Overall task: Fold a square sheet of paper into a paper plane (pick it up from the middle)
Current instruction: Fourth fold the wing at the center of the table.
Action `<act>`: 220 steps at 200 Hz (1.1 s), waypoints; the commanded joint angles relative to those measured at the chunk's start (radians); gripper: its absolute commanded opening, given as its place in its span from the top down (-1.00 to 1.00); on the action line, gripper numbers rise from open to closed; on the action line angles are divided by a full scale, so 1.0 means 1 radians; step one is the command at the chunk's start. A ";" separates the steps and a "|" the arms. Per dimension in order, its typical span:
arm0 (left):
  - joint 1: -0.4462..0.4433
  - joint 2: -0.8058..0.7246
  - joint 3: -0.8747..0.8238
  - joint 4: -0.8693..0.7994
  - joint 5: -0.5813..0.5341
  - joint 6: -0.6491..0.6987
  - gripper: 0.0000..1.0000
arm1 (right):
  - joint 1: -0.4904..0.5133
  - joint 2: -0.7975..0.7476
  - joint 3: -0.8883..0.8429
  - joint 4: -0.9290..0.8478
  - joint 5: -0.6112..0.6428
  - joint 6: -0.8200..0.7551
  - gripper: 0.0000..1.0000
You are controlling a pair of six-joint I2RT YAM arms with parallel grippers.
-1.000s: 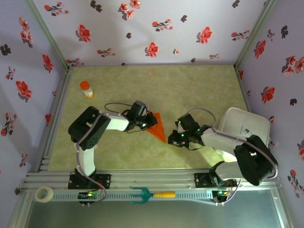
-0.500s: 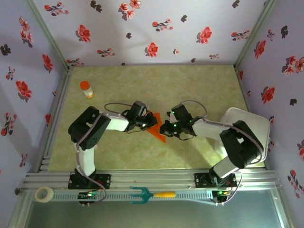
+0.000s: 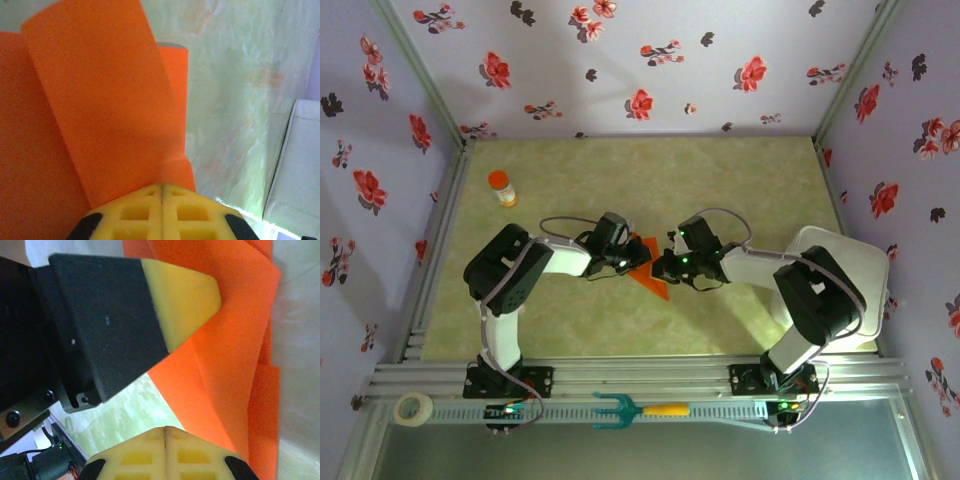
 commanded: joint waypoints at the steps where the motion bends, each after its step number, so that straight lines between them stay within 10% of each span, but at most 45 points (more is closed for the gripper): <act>1: 0.010 0.050 -0.036 -0.063 -0.030 -0.007 1.00 | -0.006 0.020 0.018 0.026 -0.026 0.027 0.97; 220: 0.017 0.044 -0.049 -0.068 -0.036 -0.008 1.00 | -0.023 -0.031 -0.033 -0.150 0.037 -0.073 0.96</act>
